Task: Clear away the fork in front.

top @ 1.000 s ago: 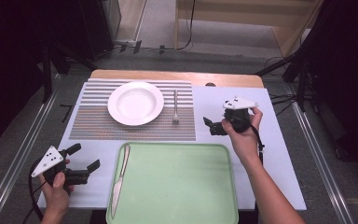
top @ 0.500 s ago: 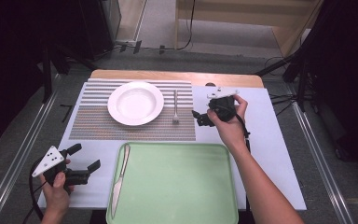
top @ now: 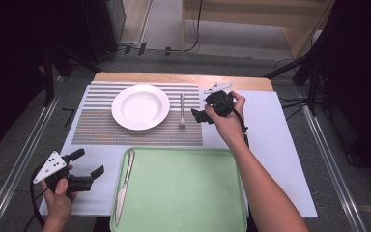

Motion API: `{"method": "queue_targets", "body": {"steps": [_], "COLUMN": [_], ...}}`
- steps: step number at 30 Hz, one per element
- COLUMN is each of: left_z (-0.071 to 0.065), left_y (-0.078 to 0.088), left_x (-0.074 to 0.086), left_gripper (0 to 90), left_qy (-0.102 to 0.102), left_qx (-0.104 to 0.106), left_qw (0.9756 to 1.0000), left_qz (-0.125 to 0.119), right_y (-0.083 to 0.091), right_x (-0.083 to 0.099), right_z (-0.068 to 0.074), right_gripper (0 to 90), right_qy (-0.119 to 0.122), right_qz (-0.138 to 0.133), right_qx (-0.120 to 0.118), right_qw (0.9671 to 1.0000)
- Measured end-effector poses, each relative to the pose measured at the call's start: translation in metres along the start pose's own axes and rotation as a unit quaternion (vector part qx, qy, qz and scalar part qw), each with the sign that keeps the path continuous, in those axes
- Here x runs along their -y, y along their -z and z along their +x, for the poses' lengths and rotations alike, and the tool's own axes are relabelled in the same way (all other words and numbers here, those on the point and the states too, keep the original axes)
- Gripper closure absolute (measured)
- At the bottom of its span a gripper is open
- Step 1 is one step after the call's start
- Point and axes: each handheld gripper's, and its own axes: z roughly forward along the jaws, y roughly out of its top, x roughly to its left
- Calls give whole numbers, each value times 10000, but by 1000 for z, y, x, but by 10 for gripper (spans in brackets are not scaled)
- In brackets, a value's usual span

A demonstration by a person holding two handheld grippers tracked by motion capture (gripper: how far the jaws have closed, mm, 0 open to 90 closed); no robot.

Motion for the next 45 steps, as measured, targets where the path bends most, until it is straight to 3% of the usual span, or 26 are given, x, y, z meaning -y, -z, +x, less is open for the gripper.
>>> {"method": "queue_targets", "body": {"steps": [13, 15, 19, 24, 25, 26, 28, 31, 36, 37, 39, 41, 45], "left_z": [0, 0, 1, 1, 1, 0, 0, 0, 0, 0, -1, -1, -1], "left_y": [0, 1, 1, 0, 0, 0, 0, 0, 0, 0, 0, 0, 0], "left_x": [0, 0, 0, 0, 0, 0, 0, 0, 0, 0, 0, 0, 0], "left_gripper": [0, 0, 0, 0, 0, 0, 0, 0, 0, 0, 0, 0, 0], "left_qy": [31, 44, 47, 28, 25, 27, 25, 12, -8, -10, -14, -44, -47], "left_qx": [21, 28, 35, 39, 40, 51, 50, 58, 63, 58, 60, 56, 57], "left_qw": [10000, 10000, 10000, 10000, 10000, 10000, 10000, 10000, 10000, 10000, 10000, 10000, 10000], "left_qz": [-15, -13, -21, -2, -2, -14, -12, -5, 2, 10, 6, 31, 8], "right_y": [-33, -39, -48, -60, -64, -67, -69, -83, -95, -100, -101, -105, -108], "right_x": [-16, -17, -18, -19, -19, -20, -20, -18, -14, -12, -12, -11, -11], "right_z": [8, 9, 9, 13, 15, 18, 19, 26, 27, 25, 25, 28, 33], "right_gripper": [0, 137, 148, 152, 195, 297, 326, 361, 426, 471, 497, 565, 588], "right_qy": [-73, -168, -326, -310, -295, -396, -417, -558, -659, -893, -1019, -1077, -1037], "right_qz": [440, 506, 635, 863, 915, 927, 917, 1183, 1386, 1424, 1420, 1409, 1357], "right_qx": [-138, -134, -96, -14, 21, 110, 147, 250, 146, -20, -47, -80, 35], "right_qw": [9989, 9985, 9974, 9958, 9954, 9948, 9948, 9911, 9881, 9858, 9846, 9841, 9853]}}
